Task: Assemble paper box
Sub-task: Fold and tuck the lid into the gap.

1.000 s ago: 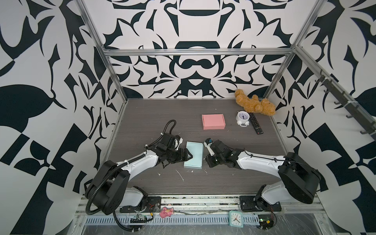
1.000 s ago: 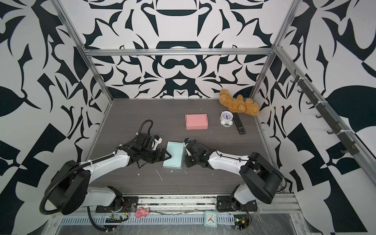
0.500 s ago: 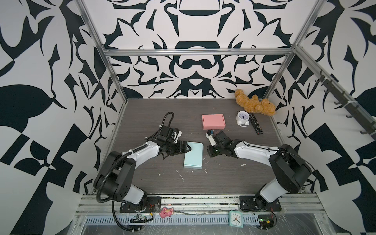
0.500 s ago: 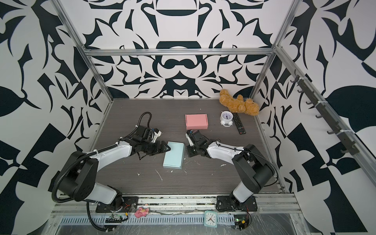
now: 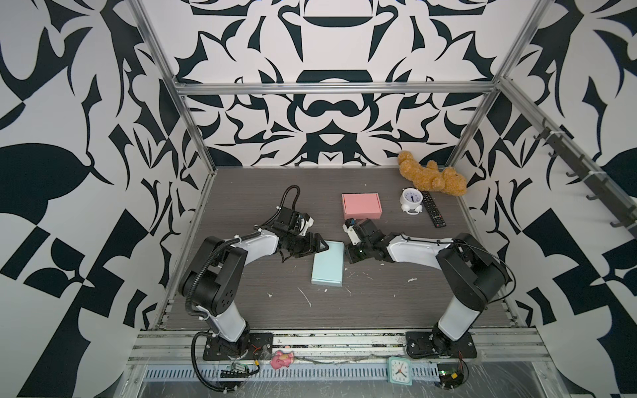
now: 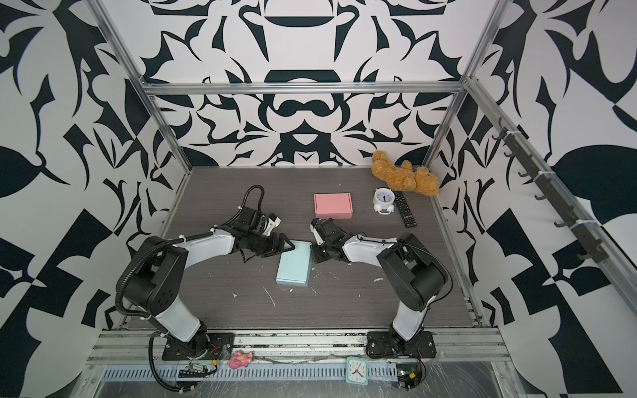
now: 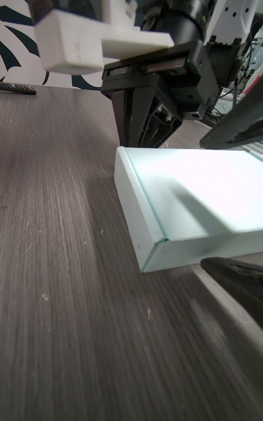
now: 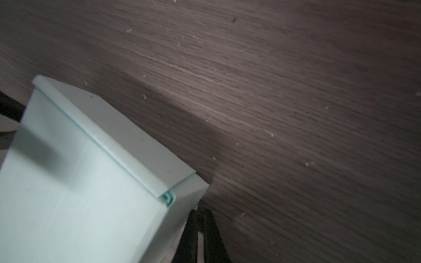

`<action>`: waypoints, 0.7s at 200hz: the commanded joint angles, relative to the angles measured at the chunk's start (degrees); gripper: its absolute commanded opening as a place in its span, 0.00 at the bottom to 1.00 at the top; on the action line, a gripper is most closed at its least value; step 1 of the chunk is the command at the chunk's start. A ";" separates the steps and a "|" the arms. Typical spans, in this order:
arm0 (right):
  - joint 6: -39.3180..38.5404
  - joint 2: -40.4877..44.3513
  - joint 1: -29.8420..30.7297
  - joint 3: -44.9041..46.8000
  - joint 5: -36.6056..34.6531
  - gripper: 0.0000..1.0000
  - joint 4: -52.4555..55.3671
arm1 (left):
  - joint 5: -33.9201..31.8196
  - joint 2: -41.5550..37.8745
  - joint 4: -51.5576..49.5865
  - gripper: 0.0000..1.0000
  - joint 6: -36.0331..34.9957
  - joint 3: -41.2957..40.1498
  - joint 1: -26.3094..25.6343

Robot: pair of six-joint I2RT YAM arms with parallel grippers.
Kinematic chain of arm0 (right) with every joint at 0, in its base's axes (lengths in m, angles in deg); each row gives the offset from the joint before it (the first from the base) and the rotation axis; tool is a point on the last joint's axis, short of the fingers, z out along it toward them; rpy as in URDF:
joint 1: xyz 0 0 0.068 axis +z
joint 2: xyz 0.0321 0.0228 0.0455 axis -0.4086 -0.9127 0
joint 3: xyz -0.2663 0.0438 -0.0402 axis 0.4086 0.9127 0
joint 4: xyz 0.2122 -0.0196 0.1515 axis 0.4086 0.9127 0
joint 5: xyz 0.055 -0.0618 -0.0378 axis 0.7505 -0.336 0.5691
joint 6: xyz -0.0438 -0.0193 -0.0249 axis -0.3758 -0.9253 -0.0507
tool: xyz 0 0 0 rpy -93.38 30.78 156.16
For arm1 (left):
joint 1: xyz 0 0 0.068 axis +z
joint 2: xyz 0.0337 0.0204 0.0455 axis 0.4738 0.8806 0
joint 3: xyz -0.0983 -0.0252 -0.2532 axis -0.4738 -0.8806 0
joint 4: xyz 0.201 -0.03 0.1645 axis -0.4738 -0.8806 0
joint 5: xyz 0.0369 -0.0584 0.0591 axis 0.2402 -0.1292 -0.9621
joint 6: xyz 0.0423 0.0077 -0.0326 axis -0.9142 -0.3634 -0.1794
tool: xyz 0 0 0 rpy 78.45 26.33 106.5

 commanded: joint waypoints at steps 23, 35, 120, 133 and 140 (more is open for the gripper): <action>2.52 0.44 -0.04 -0.28 3.56 0.10 -3.29 | 2.88 1.78 3.01 0.74 0.92 1.51 -0.19; 3.14 0.94 0.42 0.10 3.98 0.10 -3.73 | 2.91 1.75 3.48 0.73 1.11 1.55 -0.76; 5.80 3.01 3.57 0.91 4.21 0.10 -5.69 | 2.99 2.99 4.62 0.72 1.90 3.09 -3.83; 5.74 3.46 3.74 0.91 4.25 0.10 -5.62 | 3.09 3.05 4.71 0.72 2.00 3.09 -3.83; 5.74 3.73 3.75 1.15 4.08 0.10 -5.67 | 3.10 3.12 4.79 0.72 1.99 3.09 -3.89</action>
